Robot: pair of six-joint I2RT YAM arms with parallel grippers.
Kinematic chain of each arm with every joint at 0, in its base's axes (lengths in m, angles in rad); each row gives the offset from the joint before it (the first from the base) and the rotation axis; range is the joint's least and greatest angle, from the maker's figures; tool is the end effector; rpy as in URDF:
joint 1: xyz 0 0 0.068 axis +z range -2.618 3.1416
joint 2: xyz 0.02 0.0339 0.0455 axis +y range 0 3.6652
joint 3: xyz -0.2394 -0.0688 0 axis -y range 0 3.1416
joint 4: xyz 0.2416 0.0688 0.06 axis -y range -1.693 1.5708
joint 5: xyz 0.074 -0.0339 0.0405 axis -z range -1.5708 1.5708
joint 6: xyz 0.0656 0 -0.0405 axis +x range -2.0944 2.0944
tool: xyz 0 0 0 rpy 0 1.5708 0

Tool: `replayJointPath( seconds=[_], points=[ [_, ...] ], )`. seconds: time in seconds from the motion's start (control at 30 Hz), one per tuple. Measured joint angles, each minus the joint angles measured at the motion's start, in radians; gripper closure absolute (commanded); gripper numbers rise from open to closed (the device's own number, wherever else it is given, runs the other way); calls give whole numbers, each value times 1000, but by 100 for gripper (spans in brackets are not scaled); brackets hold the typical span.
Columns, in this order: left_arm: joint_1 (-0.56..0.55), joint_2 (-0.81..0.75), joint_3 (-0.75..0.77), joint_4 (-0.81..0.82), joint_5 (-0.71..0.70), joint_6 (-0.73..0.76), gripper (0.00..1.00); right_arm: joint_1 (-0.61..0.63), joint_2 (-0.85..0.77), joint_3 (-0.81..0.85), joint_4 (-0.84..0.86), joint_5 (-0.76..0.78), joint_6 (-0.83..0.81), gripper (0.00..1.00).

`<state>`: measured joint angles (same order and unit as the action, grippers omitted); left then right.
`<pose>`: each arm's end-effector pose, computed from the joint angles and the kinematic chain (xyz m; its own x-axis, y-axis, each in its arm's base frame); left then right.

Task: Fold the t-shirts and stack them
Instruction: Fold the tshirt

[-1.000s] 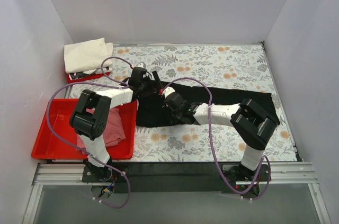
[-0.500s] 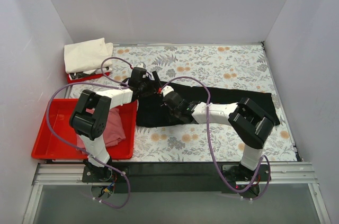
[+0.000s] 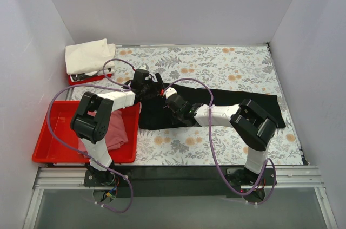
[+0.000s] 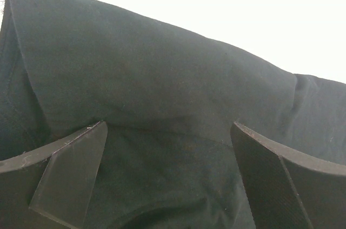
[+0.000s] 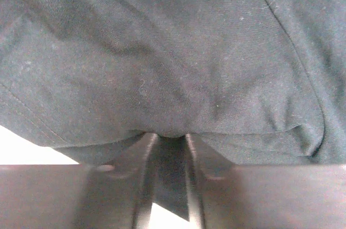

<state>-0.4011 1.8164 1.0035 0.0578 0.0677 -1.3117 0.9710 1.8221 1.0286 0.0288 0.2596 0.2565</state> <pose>0.3568 -0.1561 0.1159 -0.5820 -0.8007 -0.1418 -0.4985 0.4891 -0.7158 0.2345 0.3132 0.1201 -0.5539 -0.3756 -0.7431 -0.5714 0.8206 0.0112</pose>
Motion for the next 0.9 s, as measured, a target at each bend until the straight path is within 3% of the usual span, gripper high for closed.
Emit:
replayJointPath(
  seconds=[0.07,0.3,0.9],
  points=[
    [0,-1,-2,2,0,0,9,0,0,0,0,5,0,93],
    [0,-5,-10,8,0,0,9,0,-6,-3,1,27,1,98],
    [1,-6,-14,15,0,7,9,0,-184,-77,-35,39,-5,99]
  ],
)
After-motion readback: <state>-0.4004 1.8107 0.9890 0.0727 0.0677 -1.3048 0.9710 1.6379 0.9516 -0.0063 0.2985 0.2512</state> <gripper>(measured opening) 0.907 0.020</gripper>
